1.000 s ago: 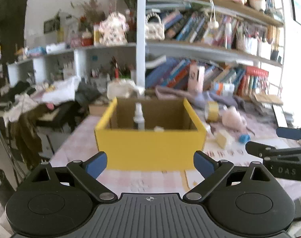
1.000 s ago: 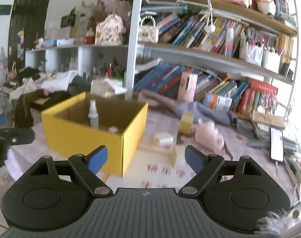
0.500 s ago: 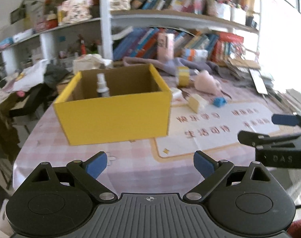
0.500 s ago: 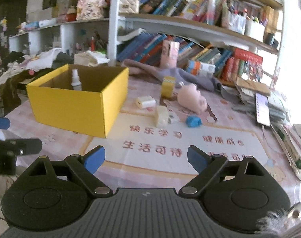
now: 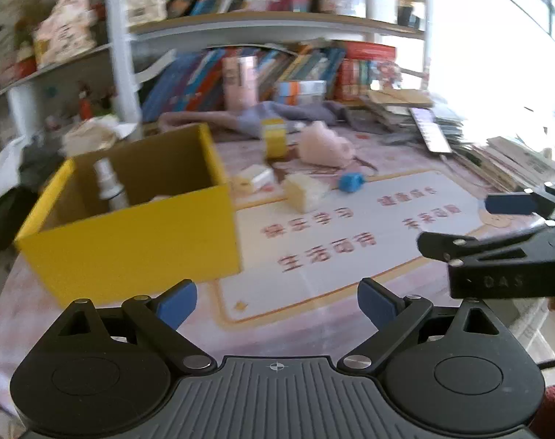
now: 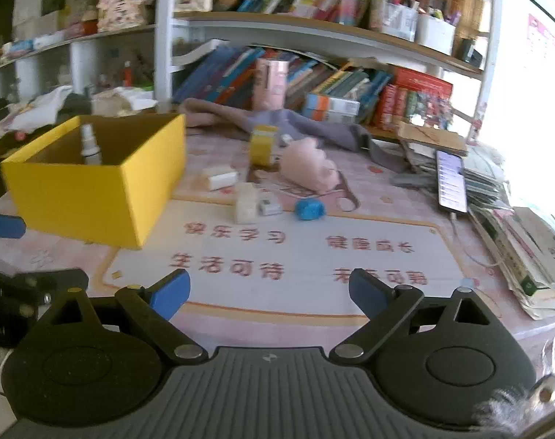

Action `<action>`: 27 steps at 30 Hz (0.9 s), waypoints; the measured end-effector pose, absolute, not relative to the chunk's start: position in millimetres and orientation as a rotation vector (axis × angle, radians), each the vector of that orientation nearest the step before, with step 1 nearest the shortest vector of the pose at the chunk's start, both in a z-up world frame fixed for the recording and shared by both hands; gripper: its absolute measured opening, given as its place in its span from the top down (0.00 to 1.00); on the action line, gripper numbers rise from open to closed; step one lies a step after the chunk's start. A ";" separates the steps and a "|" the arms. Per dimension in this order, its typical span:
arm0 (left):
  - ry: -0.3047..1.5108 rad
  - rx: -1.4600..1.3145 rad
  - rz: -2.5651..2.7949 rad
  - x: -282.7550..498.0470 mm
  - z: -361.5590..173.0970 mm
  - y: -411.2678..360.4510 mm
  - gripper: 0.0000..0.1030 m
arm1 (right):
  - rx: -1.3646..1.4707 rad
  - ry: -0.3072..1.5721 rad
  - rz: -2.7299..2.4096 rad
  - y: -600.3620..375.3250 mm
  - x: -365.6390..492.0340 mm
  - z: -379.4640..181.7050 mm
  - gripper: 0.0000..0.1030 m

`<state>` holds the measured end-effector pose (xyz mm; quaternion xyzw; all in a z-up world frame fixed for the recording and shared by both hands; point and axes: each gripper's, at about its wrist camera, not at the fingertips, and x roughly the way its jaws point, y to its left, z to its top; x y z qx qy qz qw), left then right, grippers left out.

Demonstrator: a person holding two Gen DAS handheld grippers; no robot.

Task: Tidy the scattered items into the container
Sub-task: 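Withdraw both tools from the box and move back toward the remaining items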

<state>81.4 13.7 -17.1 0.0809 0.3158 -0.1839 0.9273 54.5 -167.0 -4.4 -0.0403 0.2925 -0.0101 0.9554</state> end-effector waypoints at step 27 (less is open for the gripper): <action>0.760 0.222 -0.415 196.2 -38.7 -101.0 0.00 | -0.078 0.667 -0.009 -269.7 174.7 -15.0 0.09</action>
